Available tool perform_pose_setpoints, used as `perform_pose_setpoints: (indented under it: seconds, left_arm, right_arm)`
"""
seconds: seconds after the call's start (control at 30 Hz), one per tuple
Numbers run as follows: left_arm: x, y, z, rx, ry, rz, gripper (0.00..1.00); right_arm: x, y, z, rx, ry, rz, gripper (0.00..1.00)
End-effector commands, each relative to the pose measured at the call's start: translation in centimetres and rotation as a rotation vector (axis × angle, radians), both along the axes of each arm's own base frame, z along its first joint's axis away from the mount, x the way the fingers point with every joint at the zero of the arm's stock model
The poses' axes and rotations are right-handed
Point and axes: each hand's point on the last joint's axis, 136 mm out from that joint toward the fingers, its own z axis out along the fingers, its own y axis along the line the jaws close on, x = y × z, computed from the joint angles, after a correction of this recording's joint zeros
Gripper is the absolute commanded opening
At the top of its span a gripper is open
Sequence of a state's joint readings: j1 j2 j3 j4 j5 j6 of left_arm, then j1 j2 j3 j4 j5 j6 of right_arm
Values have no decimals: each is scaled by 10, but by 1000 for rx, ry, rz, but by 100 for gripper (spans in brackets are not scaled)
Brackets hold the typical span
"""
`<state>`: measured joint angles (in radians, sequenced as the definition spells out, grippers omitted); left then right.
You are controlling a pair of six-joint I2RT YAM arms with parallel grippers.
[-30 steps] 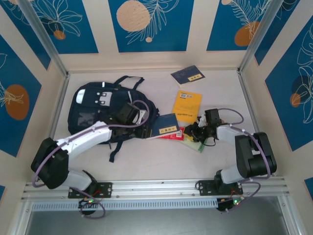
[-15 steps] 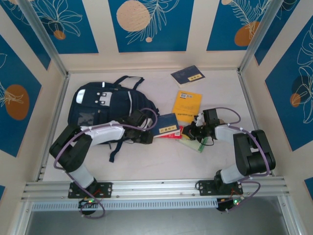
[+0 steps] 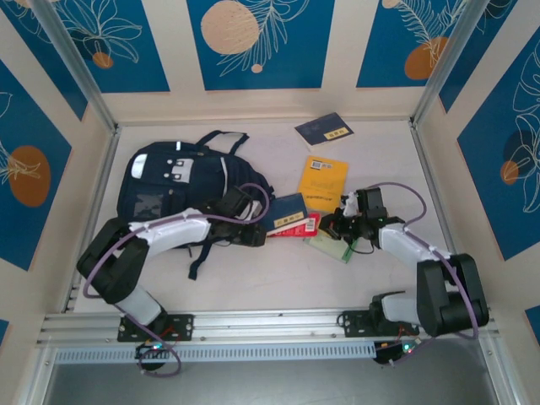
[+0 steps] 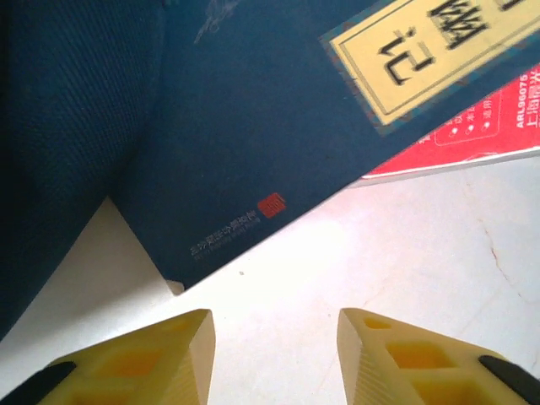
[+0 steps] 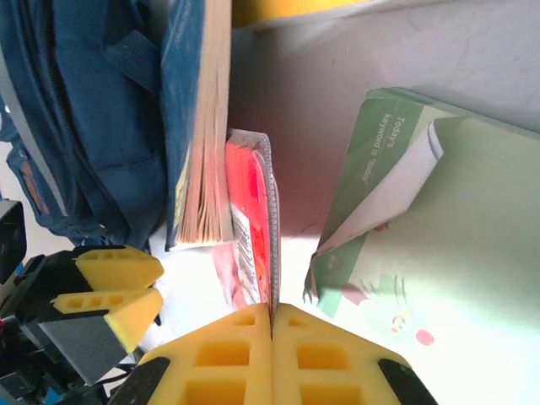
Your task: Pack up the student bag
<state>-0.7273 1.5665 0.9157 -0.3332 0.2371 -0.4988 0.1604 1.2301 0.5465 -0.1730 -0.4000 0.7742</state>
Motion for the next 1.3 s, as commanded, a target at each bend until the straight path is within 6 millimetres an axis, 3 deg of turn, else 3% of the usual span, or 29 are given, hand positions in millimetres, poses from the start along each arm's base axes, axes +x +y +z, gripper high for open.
perform_pose_setpoints:
  seconds: [0.0, 0.13, 0.4, 0.57, 0.73, 0.93, 1.1, 1.27]
  left_arm:
    - [2, 0, 32, 13, -94, -28, 54]
    - [-5, -14, 53, 71, -199, -128, 61]
    - [-11, -55, 57, 282, -470, -337, 68]
    - [-14, -85, 59, 263, -656, -472, 74]
    - [-19, -101, 63, 239, -806, -584, 79]
    - [-26, -117, 47, 202, -832, -685, 80]
    - [-13, -132, 36, 244, -831, -677, 80]
    - [-2, -143, 31, 273, -840, -669, 69]
  right_arm:
    - [-15, -8, 7, -6, 44, -54, 0]
    - [-26, -8, 21, 31, 80, -97, 0]
    - [-42, -5, 31, 108, 226, -164, 0]
    - [-43, -2, 37, 159, 251, -181, 0]
    - [-46, 2, 40, 210, 278, -186, 0]
    - [-47, 5, 44, 244, 288, -186, 0]
    - [-49, 8, 48, 275, 290, -182, 0]
    - [-52, 7, 49, 287, 292, -192, 0]
